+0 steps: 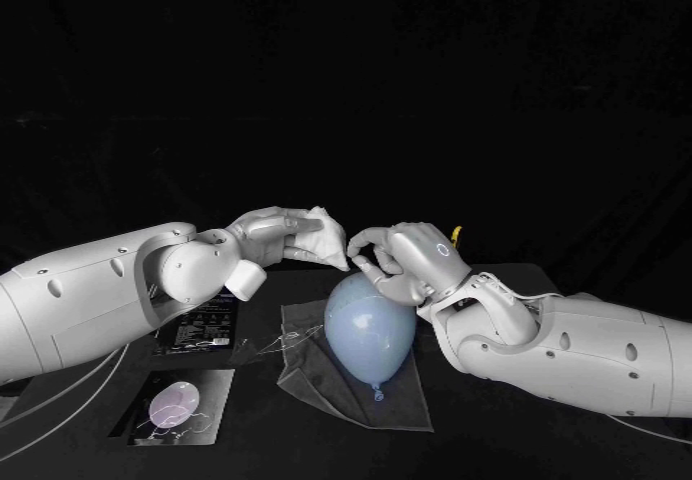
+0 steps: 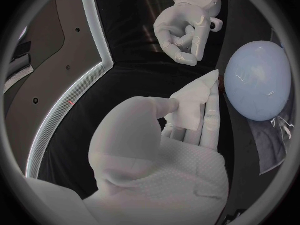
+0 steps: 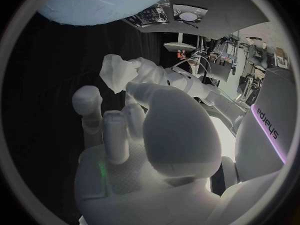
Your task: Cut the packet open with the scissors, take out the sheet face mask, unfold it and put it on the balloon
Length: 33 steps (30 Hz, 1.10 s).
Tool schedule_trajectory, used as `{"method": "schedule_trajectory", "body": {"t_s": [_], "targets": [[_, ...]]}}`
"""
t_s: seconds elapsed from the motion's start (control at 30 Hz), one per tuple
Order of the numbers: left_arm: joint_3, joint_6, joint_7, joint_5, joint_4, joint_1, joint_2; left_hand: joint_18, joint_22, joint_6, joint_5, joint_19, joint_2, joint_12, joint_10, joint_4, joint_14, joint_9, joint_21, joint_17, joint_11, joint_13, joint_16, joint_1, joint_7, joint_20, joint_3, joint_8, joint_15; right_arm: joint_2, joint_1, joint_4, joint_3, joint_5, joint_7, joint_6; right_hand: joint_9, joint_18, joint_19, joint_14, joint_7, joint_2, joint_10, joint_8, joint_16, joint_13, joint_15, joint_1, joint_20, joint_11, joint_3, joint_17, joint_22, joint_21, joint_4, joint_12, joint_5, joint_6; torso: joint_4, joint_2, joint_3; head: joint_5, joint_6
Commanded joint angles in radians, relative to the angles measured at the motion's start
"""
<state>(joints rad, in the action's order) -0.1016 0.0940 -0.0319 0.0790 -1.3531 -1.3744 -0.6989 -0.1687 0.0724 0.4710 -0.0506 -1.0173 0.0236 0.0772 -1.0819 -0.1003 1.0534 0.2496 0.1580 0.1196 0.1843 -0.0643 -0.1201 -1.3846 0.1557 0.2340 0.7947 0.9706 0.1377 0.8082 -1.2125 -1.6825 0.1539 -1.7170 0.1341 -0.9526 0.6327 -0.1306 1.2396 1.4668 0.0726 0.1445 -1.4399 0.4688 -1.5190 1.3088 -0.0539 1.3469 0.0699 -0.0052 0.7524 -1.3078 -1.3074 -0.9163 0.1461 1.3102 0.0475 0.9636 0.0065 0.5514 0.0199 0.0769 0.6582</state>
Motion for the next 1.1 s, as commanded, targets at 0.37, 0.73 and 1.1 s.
{"method": "schedule_trajectory", "body": {"t_s": [0.37, 0.73, 1.1], "targets": [[0.001, -0.071, -0.028, 0.021, -0.002, 0.002, 0.001, -0.016, 0.004, 0.028, 0.001, -0.034, -0.026, 0.008, -0.044, 0.012, 0.042, -0.009, 0.020, 0.008, -0.012, -0.001, -0.015, -0.020, 0.088, -0.015, 0.041, 0.006, -0.014, -0.004, 0.005, 0.024, 0.005, -0.019, -0.001, -0.057, -0.146, -0.048, -0.232, -0.056, 0.102, 0.092, 0.226, -0.223, 0.102, -0.179, 0.082, 0.012, 0.065, 0.097, -0.427, 0.070, 0.055, 0.392, -0.006, -0.281, 0.006, -0.158, -0.0012, 0.001, -0.0007, -0.004, -0.002], [0.001, -0.085, -0.027, 0.043, -0.010, 0.004, 0.001, -0.016, 0.004, 0.029, 0.001, -0.035, -0.027, 0.008, -0.045, 0.011, 0.043, -0.010, 0.020, 0.008, -0.012, -0.001, -0.015, -0.019, 0.088, -0.015, 0.042, 0.005, -0.015, -0.050, 0.015, 0.069, 0.009, -0.068, 0.067, -0.055, -0.168, -0.049, -0.202, -0.042, 0.083, 0.061, 0.205, -0.228, 0.085, -0.178, 0.070, 0.083, 0.060, 0.081, -0.554, 0.049, 0.050, 0.397, 0.066, -0.248, 0.006, -0.067, 0.0012, 0.001, 0.0001, -0.001, -0.001], [0.002, -0.083, -0.024, 0.057, -0.022, 0.005, 0.000, -0.016, 0.004, 0.029, 0.001, -0.036, -0.027, 0.007, -0.046, 0.011, 0.044, -0.011, 0.020, 0.008, -0.012, -0.001, -0.015, -0.020, 0.088, -0.015, 0.044, 0.005, -0.015, -0.094, 0.020, 0.113, 0.010, -0.097, 0.112, -0.059, -0.175, -0.038, -0.144, -0.014, 0.066, 0.046, 0.161, -0.208, 0.064, -0.145, 0.055, 0.105, 0.046, 0.065, -0.559, 0.010, 0.021, 0.325, 0.102, -0.196, 0.006, -0.009, 0.0015, 0.001, -0.0002, -0.002, -0.002]]}}
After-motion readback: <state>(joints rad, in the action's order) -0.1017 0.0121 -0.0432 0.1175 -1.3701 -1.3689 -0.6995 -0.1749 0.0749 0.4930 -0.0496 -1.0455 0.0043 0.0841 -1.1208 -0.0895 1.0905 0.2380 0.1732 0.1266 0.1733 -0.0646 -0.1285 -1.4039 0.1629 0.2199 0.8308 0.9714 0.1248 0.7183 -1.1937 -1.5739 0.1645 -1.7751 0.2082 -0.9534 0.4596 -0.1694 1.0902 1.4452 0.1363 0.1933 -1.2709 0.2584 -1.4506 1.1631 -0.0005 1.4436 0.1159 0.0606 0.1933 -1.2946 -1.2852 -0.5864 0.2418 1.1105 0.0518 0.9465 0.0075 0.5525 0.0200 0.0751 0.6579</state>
